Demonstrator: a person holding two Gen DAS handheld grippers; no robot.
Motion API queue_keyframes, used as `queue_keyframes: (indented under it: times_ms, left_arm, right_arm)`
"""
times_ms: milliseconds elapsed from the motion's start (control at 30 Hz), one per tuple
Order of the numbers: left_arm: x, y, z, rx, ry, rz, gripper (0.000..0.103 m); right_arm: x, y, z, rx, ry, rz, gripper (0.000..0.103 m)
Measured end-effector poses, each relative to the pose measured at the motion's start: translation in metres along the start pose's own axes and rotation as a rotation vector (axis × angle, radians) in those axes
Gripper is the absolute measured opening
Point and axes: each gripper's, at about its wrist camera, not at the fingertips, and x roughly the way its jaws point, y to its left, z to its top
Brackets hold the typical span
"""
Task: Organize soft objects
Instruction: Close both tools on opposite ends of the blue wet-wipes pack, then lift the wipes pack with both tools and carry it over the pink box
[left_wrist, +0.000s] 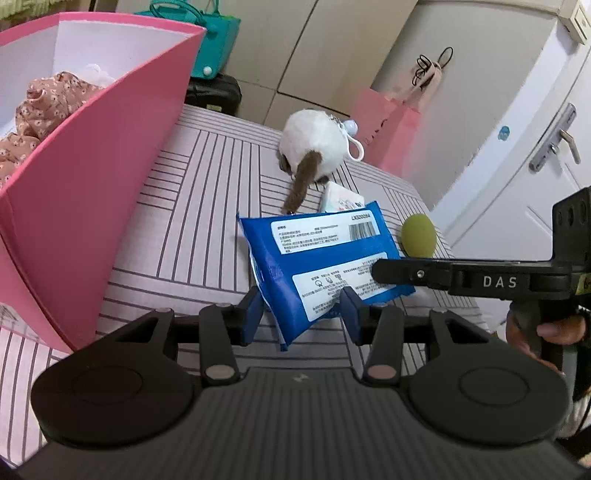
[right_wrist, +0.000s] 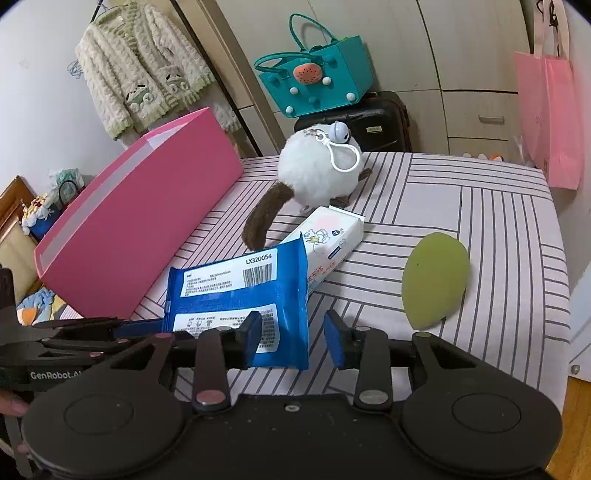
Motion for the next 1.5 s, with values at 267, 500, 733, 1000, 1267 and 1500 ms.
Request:
queue_keyframes:
  times_ms: [267,500,733,1000,1267,1500]
  left_arm:
    - [-0.002,-0.018,-0.002,0.132,-0.024,0.011,0.034]
    - [-0.019,-0.028,-0.004,0.242,-0.009,0.016,0.034]
    - [-0.046,-0.023,-0.007,0.303,0.035,-0.02,0.034]
    - [-0.085,-0.012,-0.016,0.334,0.048,-0.055,0.034]
    - [-0.127,0.016,-0.023,0.347,0.115,-0.091,0.034]
    - [-0.162,0.035,-0.03,0.379,0.139,-0.069,0.034]
  right_arm:
    - [0.0,0.014,-0.013,-0.032,-0.008,-0.025,0.024]
    - [-0.01,0.028,-0.025,-0.017,-0.005,-0.054,0.023]
    - [-0.026,0.05,-0.041,0.007,-0.001,-0.049,0.026]
    - [-0.041,0.086,-0.054,0.007,0.004,-0.063,0.026]
    - [-0.052,0.131,-0.073,-0.026,0.008,-0.026,0.026]
    - [-0.049,0.166,-0.085,-0.052,0.036,0.033,0.026]
